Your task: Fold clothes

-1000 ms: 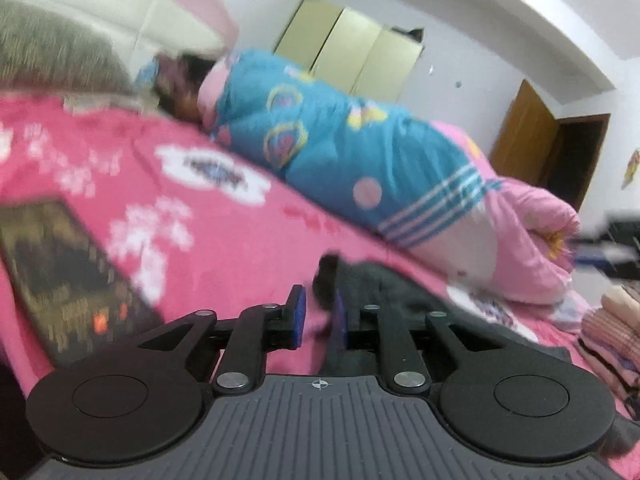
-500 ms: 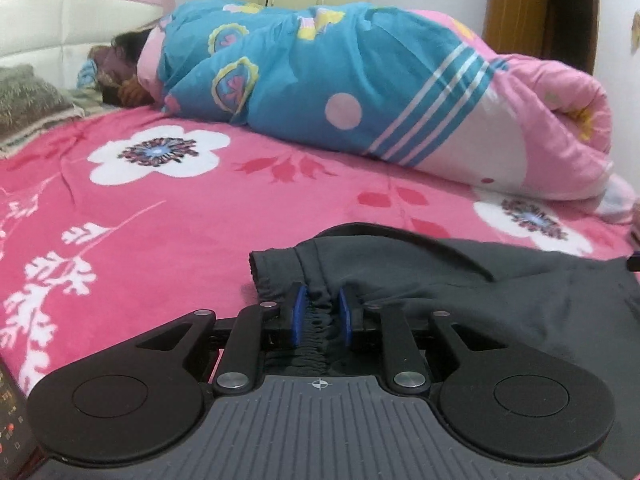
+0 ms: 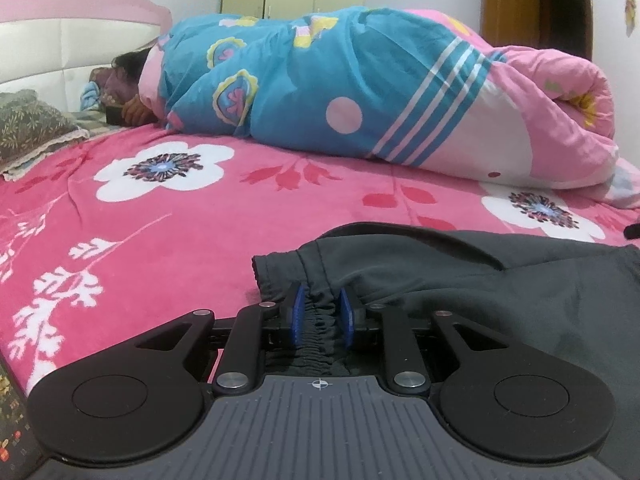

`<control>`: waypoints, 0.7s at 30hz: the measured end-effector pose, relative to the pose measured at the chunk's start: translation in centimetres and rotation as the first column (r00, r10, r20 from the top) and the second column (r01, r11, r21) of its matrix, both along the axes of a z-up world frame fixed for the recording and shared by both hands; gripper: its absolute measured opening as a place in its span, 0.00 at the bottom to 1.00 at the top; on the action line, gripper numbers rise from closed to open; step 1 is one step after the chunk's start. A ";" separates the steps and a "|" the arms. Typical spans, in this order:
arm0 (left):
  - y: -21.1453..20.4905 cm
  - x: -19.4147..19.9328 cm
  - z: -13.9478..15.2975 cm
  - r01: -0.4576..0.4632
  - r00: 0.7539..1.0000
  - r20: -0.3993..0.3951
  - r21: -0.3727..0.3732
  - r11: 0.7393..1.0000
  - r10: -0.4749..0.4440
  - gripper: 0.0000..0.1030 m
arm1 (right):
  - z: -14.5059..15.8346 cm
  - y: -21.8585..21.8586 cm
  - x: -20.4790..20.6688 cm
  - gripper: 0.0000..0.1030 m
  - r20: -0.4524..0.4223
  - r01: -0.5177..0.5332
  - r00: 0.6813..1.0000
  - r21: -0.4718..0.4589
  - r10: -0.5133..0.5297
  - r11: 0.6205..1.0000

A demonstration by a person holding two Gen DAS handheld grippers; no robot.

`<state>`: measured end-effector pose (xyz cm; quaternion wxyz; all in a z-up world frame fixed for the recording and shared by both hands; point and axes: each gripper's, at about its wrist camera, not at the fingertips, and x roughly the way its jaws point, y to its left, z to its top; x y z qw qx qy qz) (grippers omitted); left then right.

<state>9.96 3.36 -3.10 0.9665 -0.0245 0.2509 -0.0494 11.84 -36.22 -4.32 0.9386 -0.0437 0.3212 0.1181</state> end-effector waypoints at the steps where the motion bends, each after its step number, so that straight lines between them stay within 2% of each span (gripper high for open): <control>1: 0.0 0.0 0.0 0.000 1.000 0.001 -0.001 1.000 0.000 0.20 | 0.1 1.3 -0.1 0.26 -0.009 -0.058 0.998 -0.009 0.058 0.998; 3: 0.0 0.0 0.0 0.001 1.000 0.004 -0.001 1.000 -0.001 0.20 | -0.2 3.9 0.2 0.26 -0.018 -0.159 0.987 -0.069 0.158 0.985; 5: 0.1 -0.1 -0.1 0.006 1.000 0.011 -0.005 1.000 -0.006 0.20 | -0.6 6.8 0.6 0.27 -0.023 -0.251 0.968 -0.154 0.251 0.956; 9: 0.9 -0.2 -0.4 0.020 1.000 0.022 -0.049 0.999 -0.019 0.20 | -1.0 9.0 1.4 0.27 -0.061 -0.358 0.933 -0.257 0.354 0.898; 15: 1.9 -0.1 -0.8 0.037 0.999 0.029 -0.120 0.992 -0.033 0.20 | -1.8 10.3 2.9 0.29 -0.155 -0.440 0.897 -0.367 0.413 0.819; 21: 2.3 -0.1 -1.1 0.045 0.998 0.040 -0.156 0.987 -0.039 0.20 | -1.6 10.8 3.6 0.31 -0.179 -0.466 0.884 -0.400 0.431 0.789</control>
